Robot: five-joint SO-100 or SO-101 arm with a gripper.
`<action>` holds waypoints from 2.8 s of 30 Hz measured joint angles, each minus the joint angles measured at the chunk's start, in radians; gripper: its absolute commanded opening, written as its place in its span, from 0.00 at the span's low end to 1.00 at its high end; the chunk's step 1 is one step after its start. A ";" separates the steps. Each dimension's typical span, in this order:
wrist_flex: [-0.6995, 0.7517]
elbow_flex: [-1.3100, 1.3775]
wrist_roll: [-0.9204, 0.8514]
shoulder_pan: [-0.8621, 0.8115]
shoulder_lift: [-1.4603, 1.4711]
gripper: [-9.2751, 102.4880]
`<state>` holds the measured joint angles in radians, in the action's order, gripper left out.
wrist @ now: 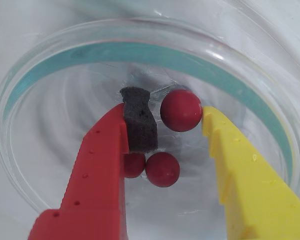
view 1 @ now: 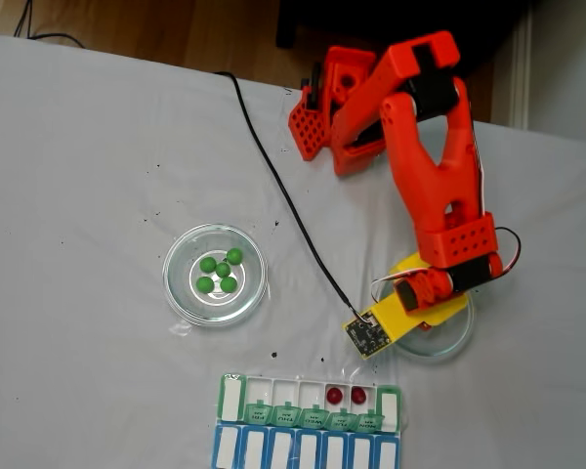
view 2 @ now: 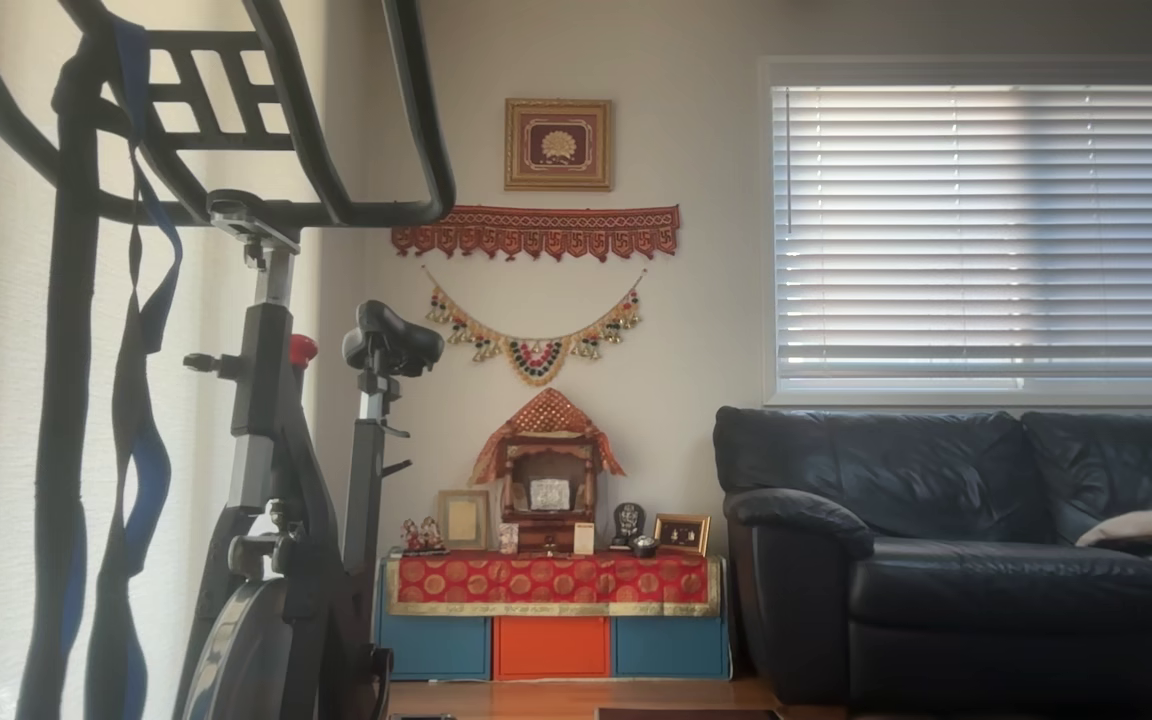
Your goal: Sort medicines into box.
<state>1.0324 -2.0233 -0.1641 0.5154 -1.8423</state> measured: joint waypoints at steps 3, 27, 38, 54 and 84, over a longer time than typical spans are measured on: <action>-0.003 0.000 -0.008 0.000 0.000 0.24; -0.035 -0.023 -0.008 0.000 0.005 0.16; -0.048 -0.025 -0.008 0.000 0.005 0.11; -0.052 -0.037 -0.008 0.000 -0.009 0.09; 0.141 0.173 0.075 -0.184 -0.265 0.10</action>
<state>1.1735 -1.8500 -0.0890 0.3313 -2.1077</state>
